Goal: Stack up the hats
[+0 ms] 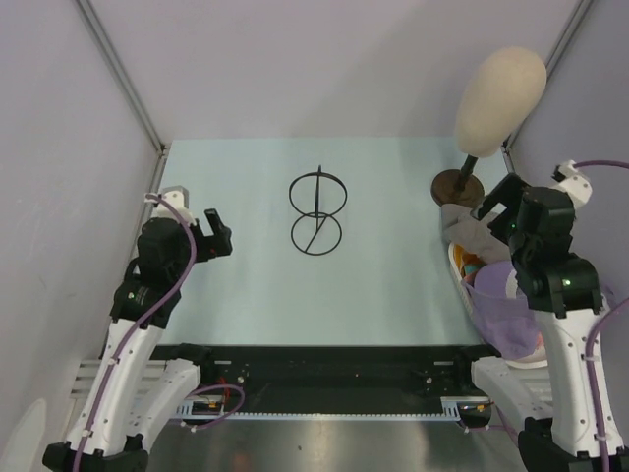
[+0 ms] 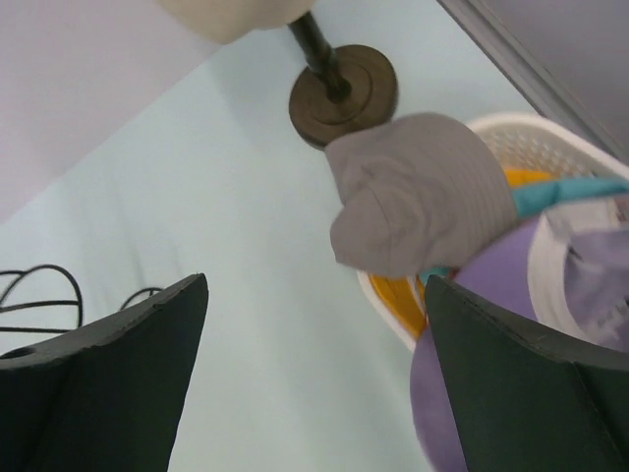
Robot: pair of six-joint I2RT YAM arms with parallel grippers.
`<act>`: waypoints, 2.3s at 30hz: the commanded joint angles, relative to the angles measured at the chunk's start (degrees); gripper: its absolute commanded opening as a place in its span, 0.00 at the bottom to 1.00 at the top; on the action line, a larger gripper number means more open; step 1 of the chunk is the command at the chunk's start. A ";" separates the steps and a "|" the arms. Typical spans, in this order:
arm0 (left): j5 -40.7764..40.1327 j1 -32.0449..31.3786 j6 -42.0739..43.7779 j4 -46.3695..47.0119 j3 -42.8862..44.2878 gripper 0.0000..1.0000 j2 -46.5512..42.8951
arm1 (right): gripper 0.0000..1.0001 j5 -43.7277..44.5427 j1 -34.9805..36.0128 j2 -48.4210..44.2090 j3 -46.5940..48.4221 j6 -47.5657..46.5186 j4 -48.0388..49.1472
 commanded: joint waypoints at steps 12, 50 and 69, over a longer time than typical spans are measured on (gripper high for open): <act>-1.39 -10.74 2.89 1.02 1.59 1.00 4.13 | 0.97 3.13 -6.23 -0.09 7.69 27.19 -42.17; -4.20 -10.92 2.98 -2.32 4.05 1.00 4.74 | 0.88 -12.17 -19.16 14.66 -0.42 -15.95 -10.03; -6.31 -10.92 1.67 -6.01 8.89 1.00 7.91 | 0.49 -27.04 -21.79 29.00 -10.97 -21.41 11.44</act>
